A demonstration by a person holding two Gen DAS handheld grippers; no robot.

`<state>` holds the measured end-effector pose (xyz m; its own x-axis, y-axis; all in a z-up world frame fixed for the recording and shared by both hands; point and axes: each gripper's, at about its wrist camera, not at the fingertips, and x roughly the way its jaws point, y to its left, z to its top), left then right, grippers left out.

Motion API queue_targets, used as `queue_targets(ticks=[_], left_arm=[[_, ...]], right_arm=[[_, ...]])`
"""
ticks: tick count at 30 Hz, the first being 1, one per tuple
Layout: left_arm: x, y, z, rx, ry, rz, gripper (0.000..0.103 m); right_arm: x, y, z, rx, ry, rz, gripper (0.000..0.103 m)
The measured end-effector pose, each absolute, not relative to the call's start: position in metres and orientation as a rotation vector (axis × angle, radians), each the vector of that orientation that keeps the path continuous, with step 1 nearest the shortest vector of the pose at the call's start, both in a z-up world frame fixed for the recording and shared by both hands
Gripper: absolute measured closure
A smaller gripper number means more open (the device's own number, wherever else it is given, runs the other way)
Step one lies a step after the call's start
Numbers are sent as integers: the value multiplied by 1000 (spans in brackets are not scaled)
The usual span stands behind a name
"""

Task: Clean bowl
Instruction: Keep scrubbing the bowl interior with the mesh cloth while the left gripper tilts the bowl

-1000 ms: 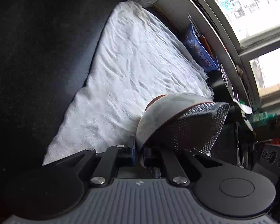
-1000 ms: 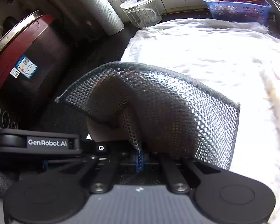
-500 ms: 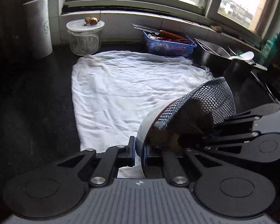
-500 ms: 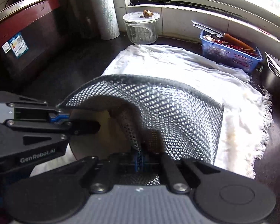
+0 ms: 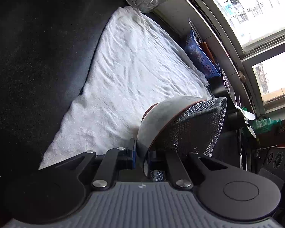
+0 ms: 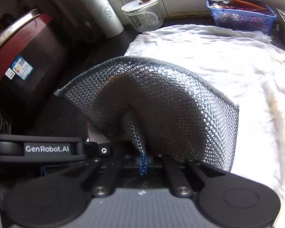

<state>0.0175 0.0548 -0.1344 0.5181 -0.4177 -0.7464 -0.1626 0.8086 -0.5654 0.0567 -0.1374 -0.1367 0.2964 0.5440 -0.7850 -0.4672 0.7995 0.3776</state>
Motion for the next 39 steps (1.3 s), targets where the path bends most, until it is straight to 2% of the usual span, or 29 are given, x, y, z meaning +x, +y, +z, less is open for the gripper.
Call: queue_targets(ticks=[7, 8, 9, 12, 18, 22, 26, 29, 32, 35, 39], left_arm=[[22, 6, -98, 48, 943, -224, 89], [21, 4, -96, 86, 933, -234, 95], [18, 0, -94, 140, 918, -253, 95], [20, 10, -91, 19, 913, -256, 95], [20, 37, -113, -415, 900, -162, 96], [16, 45, -124, -573, 967, -127, 95], [13, 68, -152, -865, 1081, -82, 95], [14, 69, -152, -848, 1083, -95, 95], [19, 60, -139, -687, 1060, -129, 92], [20, 33, -109, -268, 964, -174, 86], [13, 0, -97, 160, 853, -246, 87]], right_arm=[[48, -130, -136, -101, 1043, 699, 101], [47, -129, -135, -128, 1036, 700, 101], [45, -128, -133, -159, 1024, 699, 101], [44, -134, -128, -219, 986, 666, 101], [49, -138, -122, -220, 955, 627, 100], [57, -141, -134, -51, 1058, 631, 101], [54, -133, -139, 21, 1105, 638, 99], [53, -129, -140, 54, 1126, 651, 98], [53, -128, -141, 36, 1111, 666, 101], [52, -125, -140, -24, 1086, 667, 102], [48, -122, -136, -115, 1052, 653, 102]])
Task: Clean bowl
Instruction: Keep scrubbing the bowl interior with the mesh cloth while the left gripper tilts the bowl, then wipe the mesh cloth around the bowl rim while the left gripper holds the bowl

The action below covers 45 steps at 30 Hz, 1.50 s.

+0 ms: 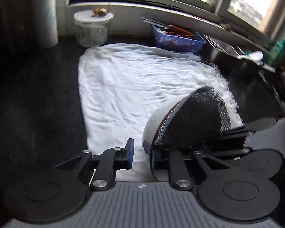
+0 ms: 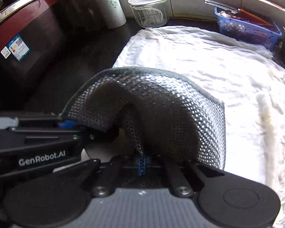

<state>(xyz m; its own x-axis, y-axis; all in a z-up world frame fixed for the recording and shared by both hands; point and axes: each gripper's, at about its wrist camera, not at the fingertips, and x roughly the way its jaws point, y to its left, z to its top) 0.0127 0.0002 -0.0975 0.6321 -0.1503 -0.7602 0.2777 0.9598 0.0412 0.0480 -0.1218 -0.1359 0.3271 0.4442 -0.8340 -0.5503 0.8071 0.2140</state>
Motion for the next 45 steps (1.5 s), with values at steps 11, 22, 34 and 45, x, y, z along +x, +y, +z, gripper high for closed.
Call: queue_targets(ticks=[11, 22, 34, 45], left_arm=[[25, 31, -95, -251, 898, -181, 95], [21, 79, -131, -794, 1015, -74, 91], [17, 14, -96, 9, 934, -196, 88], [27, 23, -100, -240, 829, -223, 95]], right_arm=[[54, -128, -126, -182, 982, 603, 102], [63, -123, -137, 127, 1144, 685, 102], [56, -119, -132, -108, 1060, 653, 101], [55, -132, -104, -225, 882, 559, 101]])
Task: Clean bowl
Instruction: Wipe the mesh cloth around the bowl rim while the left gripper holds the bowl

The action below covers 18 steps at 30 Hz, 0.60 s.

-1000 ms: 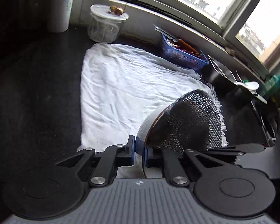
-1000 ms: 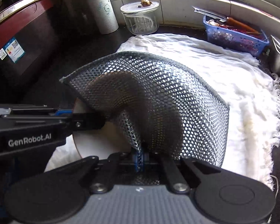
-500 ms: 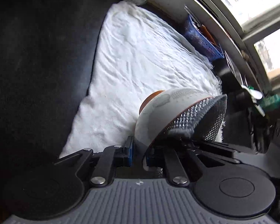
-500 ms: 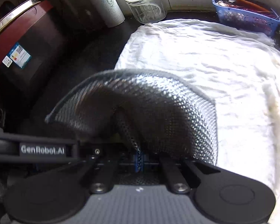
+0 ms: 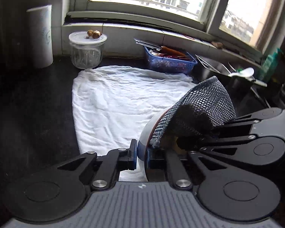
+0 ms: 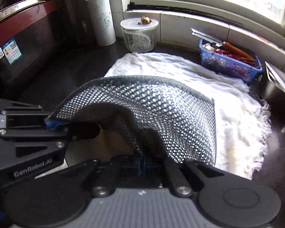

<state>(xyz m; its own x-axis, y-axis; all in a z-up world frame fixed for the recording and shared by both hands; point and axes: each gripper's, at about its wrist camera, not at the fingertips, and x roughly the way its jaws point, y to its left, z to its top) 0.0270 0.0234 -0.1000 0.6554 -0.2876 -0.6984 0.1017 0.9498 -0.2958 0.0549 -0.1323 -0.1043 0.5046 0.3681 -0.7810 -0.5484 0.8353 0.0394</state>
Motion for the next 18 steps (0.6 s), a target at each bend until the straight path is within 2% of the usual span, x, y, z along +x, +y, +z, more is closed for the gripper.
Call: queue_targets(ticks=[7, 13, 16, 18], left_arm=[[30, 40, -115, -477, 903, -161, 93], [28, 71, -145, -884, 1077, -79, 92], [26, 67, -144, -830, 1088, -110, 92], [30, 57, -133, -690, 1085, -138, 92]], right_arm=[[57, -125, -120, -285, 901, 560, 102], [74, -134, -131, 67, 1092, 639, 101], [73, -137, -135, 136, 1139, 639, 102], [75, -140, -136, 160, 1151, 640, 102]])
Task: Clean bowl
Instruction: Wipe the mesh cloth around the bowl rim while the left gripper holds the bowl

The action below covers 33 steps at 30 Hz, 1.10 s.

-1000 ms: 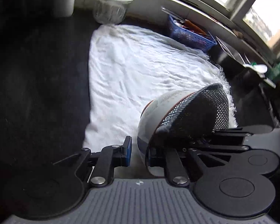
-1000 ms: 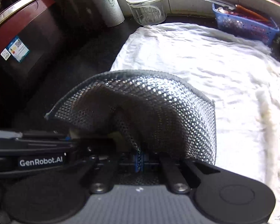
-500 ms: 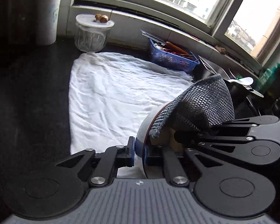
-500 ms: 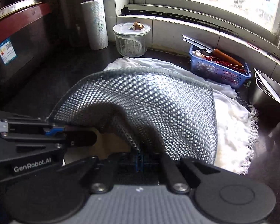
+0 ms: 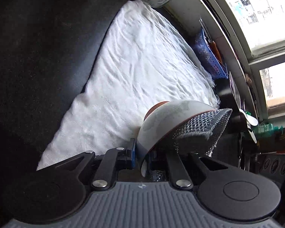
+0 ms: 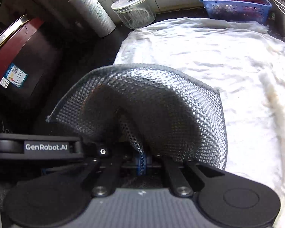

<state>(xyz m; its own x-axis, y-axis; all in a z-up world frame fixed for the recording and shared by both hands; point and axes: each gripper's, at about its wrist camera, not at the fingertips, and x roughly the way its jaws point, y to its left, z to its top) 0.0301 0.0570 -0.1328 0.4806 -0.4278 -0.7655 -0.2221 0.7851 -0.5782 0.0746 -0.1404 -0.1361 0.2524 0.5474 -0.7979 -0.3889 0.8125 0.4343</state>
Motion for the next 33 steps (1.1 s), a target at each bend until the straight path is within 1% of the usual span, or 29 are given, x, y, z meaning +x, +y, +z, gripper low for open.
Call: queue_targets(ticks=[1, 5, 7, 10, 11, 13, 17, 20, 24, 27, 31, 33], left_arm=[[30, 51, -125, -596, 1063, -146, 91], [24, 5, -93, -17, 918, -203, 91], [20, -5, -90, 129, 872, -218, 88], [7, -24, -89, 376, 774, -251, 95], [6, -26, -89, 376, 770, -246, 95], [7, -22, -88, 328, 773, -230, 96], [18, 12, -93, -71, 898, -181, 96], [17, 21, -101, -188, 915, -162, 95], [17, 47, -116, -450, 969, -125, 94], [16, 62, -129, -618, 1007, -107, 94], [12, 79, -146, -840, 1031, -105, 93], [11, 79, -148, -869, 1037, -115, 93]], right_arm=[[75, -142, -137, 162, 1154, 639, 102], [67, -136, -131, 26, 1106, 636, 102], [63, -134, -127, -38, 1080, 628, 101], [59, -134, -119, -118, 1033, 607, 101], [58, -134, -116, -139, 1018, 602, 101], [54, -135, -109, -189, 979, 587, 101], [51, -132, -103, -219, 936, 577, 101], [57, -131, -114, -161, 989, 579, 102], [58, -126, -123, -55, 1060, 612, 102], [56, -120, -126, -37, 1076, 635, 102], [53, -119, -131, 69, 1116, 676, 101], [51, -117, -128, 53, 1102, 683, 101]])
